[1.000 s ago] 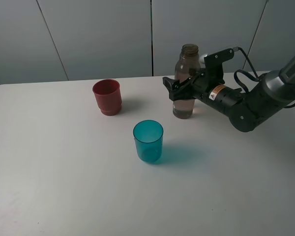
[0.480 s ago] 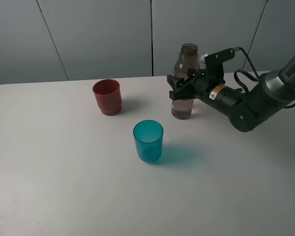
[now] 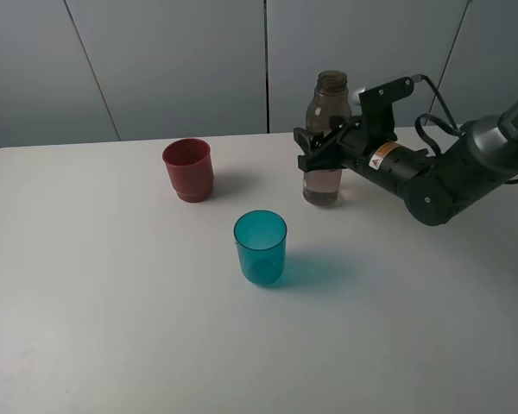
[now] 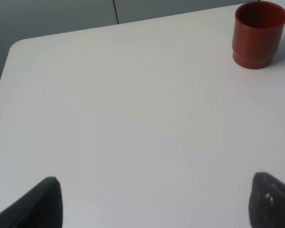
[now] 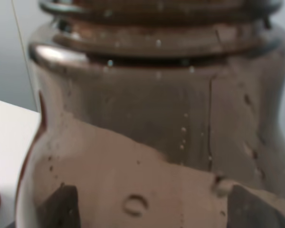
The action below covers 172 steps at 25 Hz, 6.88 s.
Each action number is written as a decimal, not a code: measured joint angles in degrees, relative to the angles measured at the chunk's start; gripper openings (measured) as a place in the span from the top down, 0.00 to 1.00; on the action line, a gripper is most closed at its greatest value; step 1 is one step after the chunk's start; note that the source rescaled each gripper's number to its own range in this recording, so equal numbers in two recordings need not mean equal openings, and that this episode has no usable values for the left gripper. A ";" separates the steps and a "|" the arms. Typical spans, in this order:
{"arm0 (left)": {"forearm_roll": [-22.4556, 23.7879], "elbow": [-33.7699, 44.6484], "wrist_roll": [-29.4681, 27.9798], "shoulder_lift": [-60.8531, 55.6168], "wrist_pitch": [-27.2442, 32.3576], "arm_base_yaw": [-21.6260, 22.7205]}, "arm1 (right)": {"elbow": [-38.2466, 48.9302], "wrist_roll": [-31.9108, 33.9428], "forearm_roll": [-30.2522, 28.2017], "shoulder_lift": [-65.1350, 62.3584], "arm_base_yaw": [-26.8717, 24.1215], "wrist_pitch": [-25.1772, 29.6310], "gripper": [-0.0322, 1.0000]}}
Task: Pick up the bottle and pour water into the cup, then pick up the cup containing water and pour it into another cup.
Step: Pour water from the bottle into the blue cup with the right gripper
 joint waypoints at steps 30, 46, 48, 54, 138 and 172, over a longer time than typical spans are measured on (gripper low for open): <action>0.00 0.00 0.00 0.00 0.00 0.00 | 15.22 -69.20 28.04 -25.63 14.83 24.71 0.95; 0.00 0.00 0.00 0.00 0.00 0.00 | 15.22 -92.17 35.13 -22.12 18.21 28.52 0.95; 0.00 0.00 0.00 0.00 0.00 0.00 | 15.22 -94.47 36.19 -22.12 18.21 28.29 0.95; 0.00 0.00 0.00 0.00 0.00 0.00 | 15.22 -97.39 36.90 -22.12 18.21 27.76 0.95; 0.00 0.00 -0.11 0.00 0.00 0.00 | 11.21 -124.26 36.31 -19.52 20.49 19.10 0.95; 0.00 0.00 -0.11 0.00 0.00 0.00 | 11.21 -124.26 29.40 -19.52 20.38 17.58 0.95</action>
